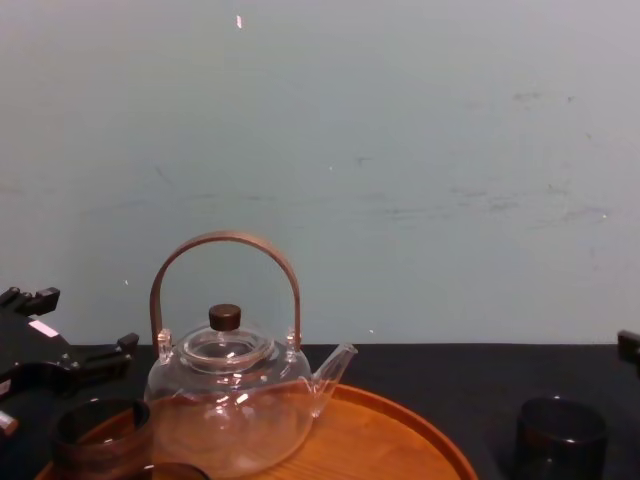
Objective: Pick up the glass from the table and place it on the tray.
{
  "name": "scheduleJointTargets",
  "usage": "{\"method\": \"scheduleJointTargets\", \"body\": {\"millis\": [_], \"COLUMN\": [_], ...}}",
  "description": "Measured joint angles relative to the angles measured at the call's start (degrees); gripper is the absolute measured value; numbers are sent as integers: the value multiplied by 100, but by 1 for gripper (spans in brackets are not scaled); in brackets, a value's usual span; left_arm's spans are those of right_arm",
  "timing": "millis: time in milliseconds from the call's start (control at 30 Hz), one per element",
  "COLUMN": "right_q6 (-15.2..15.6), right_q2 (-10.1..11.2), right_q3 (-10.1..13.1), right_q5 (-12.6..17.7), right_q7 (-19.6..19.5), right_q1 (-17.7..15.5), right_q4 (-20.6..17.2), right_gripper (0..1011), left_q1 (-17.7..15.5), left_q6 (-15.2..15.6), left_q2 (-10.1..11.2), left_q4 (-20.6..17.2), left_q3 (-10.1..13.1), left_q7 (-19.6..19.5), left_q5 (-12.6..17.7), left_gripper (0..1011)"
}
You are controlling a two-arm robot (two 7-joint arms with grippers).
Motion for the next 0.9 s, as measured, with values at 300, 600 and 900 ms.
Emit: {"method": "scheduleJointTargets", "body": {"millis": [300,600,900], "right_q6": [265,422,569], "right_q2": [274,560,821], "right_q3": [221,359,367], "right_q5": [292,395,413], "right_q7": [495,1047,1700], "right_q1": [-441,-757,-888], "right_q4": [-415,-596,-621], "right_gripper": [1002,1003,1002], "left_q1": [0,0,0], "left_q6": [0,0,0], "left_q2": [0,0,0], "left_q4": [0,0,0], "left_q3": [0,0,0], "left_q7": [0,0,0], "left_q5": [0,0,0], "left_gripper": [1001,1001,1001]}}
